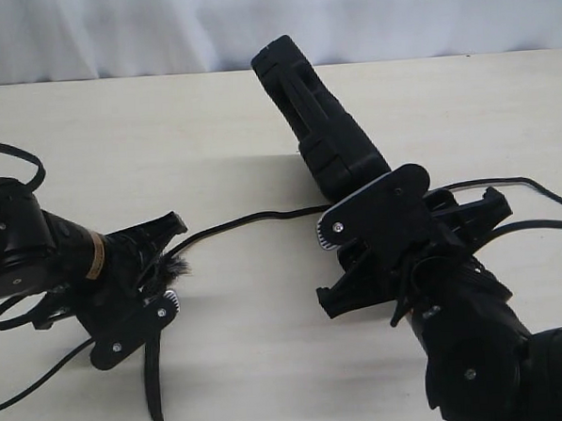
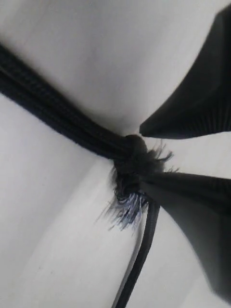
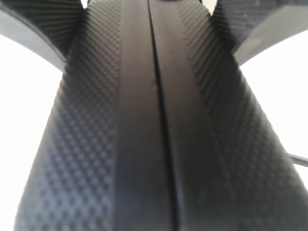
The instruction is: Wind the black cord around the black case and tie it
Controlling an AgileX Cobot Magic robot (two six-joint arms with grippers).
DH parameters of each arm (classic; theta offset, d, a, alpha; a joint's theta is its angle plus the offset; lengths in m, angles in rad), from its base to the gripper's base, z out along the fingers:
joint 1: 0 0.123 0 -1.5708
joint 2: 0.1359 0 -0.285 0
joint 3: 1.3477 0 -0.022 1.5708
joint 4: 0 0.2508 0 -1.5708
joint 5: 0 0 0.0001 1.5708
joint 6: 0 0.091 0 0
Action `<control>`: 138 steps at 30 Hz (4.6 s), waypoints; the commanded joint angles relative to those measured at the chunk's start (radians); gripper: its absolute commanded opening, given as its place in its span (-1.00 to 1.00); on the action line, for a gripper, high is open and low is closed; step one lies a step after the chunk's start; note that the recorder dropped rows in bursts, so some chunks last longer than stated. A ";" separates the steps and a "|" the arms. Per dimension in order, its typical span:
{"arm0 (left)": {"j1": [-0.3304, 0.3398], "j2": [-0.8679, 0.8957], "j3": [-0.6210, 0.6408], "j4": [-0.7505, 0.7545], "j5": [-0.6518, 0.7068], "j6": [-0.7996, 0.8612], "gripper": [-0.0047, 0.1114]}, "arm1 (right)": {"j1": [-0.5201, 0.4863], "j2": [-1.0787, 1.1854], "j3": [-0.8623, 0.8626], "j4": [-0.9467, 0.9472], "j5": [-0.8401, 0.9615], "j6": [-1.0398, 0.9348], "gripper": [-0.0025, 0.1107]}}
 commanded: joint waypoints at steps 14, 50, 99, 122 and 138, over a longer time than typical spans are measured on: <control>0.004 -0.003 0.000 0.011 -0.031 -0.071 -0.45 | -0.008 -0.016 -0.005 -0.015 0.010 -0.004 -0.88; -0.015 0.113 -0.068 0.387 -0.089 -0.160 -0.13 | -0.008 -0.016 -0.005 -0.015 -0.009 -0.016 -0.88; 0.100 -0.113 -0.101 -0.847 -0.339 -0.650 -0.92 | -0.008 -0.045 -0.005 -0.015 -0.120 0.007 -0.88; -0.036 -0.041 -0.137 -0.459 -0.447 -1.148 -0.92 | 0.087 0.234 -0.117 -0.015 0.041 -0.101 -0.55; 0.049 0.009 -0.137 -0.356 -0.511 -1.274 -0.92 | 0.087 -0.086 -0.134 0.354 -0.226 -0.413 0.29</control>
